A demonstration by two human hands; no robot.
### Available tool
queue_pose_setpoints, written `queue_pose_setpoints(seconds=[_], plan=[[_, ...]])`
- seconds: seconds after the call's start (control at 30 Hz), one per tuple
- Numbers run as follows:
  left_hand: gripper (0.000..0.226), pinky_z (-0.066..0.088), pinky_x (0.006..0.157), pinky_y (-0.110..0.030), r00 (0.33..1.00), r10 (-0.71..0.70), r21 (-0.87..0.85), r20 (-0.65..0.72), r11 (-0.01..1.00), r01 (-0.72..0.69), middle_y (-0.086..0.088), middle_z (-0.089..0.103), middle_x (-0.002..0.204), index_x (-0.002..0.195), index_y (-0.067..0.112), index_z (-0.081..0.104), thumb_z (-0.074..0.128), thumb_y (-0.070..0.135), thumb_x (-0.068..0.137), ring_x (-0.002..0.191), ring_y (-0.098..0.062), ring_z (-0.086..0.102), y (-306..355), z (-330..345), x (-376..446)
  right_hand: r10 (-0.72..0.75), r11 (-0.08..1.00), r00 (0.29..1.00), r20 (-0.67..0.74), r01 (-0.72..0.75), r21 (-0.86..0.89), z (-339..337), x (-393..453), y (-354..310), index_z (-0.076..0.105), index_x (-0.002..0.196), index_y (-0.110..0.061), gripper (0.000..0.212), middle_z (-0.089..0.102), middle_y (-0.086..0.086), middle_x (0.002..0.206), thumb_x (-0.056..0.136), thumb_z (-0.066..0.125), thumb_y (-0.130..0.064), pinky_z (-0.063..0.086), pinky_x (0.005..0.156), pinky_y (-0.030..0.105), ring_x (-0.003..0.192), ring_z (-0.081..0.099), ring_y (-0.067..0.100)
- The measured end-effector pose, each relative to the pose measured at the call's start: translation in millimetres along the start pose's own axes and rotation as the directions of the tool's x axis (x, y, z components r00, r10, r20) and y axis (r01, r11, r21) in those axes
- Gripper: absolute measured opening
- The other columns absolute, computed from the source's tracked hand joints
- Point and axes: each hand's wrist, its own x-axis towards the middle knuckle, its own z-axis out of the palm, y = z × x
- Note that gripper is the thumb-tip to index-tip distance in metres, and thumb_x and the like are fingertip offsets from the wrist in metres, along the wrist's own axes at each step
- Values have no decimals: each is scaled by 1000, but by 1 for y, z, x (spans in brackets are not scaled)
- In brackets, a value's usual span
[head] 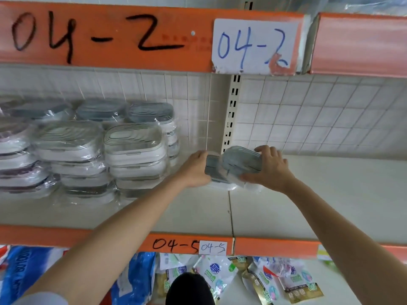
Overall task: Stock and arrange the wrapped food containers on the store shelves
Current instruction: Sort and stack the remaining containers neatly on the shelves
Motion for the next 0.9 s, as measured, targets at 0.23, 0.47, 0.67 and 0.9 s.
queue_pose_setpoints(seconds=[0.23,0.47,0.67,0.9], plan=[[104,26,109,-43,994,72,424,86,900,-102,-8,15,148,148,12,14,74,39,67,134,-28,18,27,27,6,239,966,964,120,-248,68,3,-59,36,39,127,-5,90,37,10,119,65,72,-61,33,97,35,111,34,26],[101,34,102,-46,988,-64,484,142,875,-13,-13,26,132,134,10,29,78,57,60,124,-30,26,29,12,-45,338,934,940,54,-342,104,-25,-109,15,40,117,-5,81,49,8,113,66,74,-58,39,91,39,107,48,28],[95,42,93,-37,996,-10,345,93,938,-23,-6,40,130,132,11,32,80,52,61,116,-24,43,62,-27,-151,312,943,943,111,-322,86,-86,-189,-25,41,124,-6,83,48,10,123,68,73,-57,35,95,37,114,44,28],[101,33,103,-33,969,240,293,67,923,-249,-5,39,130,136,8,35,72,67,62,119,-21,36,118,-137,-261,217,966,974,68,-224,128,-195,-259,-90,44,122,-7,84,50,10,122,64,74,-58,34,94,35,112,46,29]])
